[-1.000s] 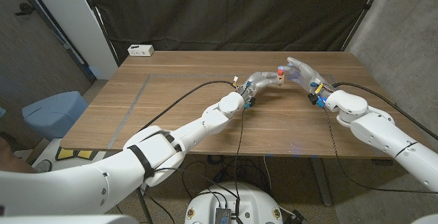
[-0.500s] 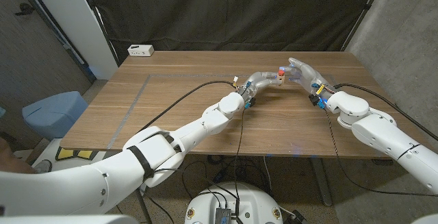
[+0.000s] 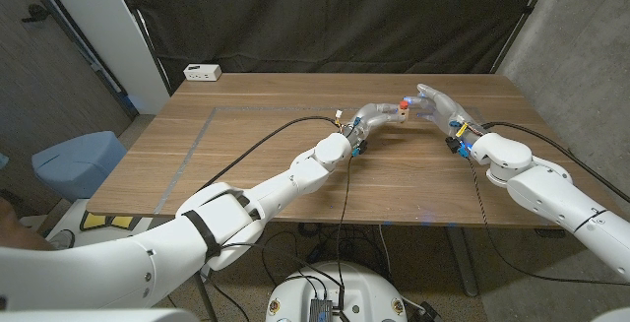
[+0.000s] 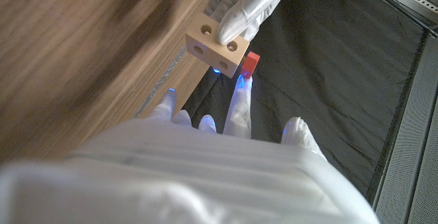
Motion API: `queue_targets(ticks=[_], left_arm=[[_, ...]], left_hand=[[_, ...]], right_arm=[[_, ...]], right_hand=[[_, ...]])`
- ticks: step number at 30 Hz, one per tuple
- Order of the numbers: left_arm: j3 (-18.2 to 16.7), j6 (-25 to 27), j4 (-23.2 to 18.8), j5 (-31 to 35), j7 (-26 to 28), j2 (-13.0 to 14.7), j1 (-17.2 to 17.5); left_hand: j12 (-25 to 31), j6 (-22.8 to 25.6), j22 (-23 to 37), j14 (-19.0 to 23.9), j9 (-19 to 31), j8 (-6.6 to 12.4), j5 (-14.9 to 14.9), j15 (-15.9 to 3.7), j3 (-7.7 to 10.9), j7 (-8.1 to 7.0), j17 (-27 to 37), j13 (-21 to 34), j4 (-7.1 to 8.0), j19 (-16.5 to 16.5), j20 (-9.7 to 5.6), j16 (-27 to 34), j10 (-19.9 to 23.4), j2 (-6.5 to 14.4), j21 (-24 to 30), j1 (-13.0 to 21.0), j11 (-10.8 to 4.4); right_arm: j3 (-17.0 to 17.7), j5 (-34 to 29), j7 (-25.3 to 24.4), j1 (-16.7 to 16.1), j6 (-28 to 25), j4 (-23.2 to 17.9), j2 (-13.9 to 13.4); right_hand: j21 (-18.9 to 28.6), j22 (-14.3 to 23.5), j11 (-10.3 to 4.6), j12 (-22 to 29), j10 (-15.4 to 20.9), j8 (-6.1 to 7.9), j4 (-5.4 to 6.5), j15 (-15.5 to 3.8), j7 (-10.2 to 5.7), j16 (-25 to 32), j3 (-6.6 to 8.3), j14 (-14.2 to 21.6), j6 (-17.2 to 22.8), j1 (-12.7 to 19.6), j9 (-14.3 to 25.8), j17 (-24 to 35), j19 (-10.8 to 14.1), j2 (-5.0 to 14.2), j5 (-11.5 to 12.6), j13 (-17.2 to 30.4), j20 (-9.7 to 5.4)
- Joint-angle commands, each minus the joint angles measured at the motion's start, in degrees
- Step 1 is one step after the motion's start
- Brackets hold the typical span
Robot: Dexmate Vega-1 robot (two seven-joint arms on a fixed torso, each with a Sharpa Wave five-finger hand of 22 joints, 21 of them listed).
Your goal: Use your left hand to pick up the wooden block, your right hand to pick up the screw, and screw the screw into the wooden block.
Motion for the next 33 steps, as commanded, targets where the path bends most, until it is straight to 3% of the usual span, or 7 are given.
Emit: queue_targets(ticks=[1, 14, 33], left_arm=[[-0.1, -0.42, 1.36, -0.19, -0.01, -0.52, -0.39], [-0.05, -1.17, 2.92, -0.41, -0.7, -1.04, -1.06], [-0.13, -0.46, 1.79, -0.54, -0.55, -0.66, -0.46]], left_hand=[[0.41, 1.13, 0.19, 0.49, 0.22, 0.29, 0.15, -2.52, 1.99, 0.22, 0.15, 0.29, 1.55, 0.12, -0.35, 0.26, 0.55, 0.64, 0.12, -0.04, 0.14], [0.43, 1.11, 0.2, 0.47, 0.23, 0.29, 0.16, -2.54, 2.01, 0.3, 0.15, 0.3, 1.56, 0.14, -0.36, 0.25, 0.58, 0.68, 0.13, -0.04, 0.14], [0.44, 1.11, 0.2, 0.52, 0.23, 0.3, 0.15, -2.54, 2.0, 0.25, 0.17, 0.31, 1.57, 0.13, -0.43, 0.28, 0.58, 0.69, 0.13, -0.06, 0.15]], right_arm=[[0.27, -0.06, -0.21, -0.28, 0.05, -0.34, -0.08], [0.56, 0.11, -0.49, -0.91, -0.26, -1.06, -0.34], [0.68, 0.28, 0.66, -1.32, -0.4, -1.98, -1.29]], right_hand=[[0.24, 0.2, -0.55, 0.62, 0.55, 0.35, 0.08, -0.08, 0.11, 0.21, 0.45, -2.0, 1.09, 0.53, 0.18, -0.03, 0.45, 0.56, 0.24, 0.08, 0.32], [0.24, 0.19, -1.25, 0.74, 1.89, 0.84, -0.01, -0.24, 0.28, 0.24, 0.63, -1.49, 3.21, 0.65, 0.19, -0.05, 0.81, 0.59, 0.22, 0.08, 0.36], [0.27, 0.18, -1.52, 0.77, 3.96, 1.47, -0.09, -0.7, 1.03, 0.28, 0.95, -0.63, 6.4, 0.82, 0.2, -0.06, 1.52, 0.72, 0.22, 0.07, 0.33]])
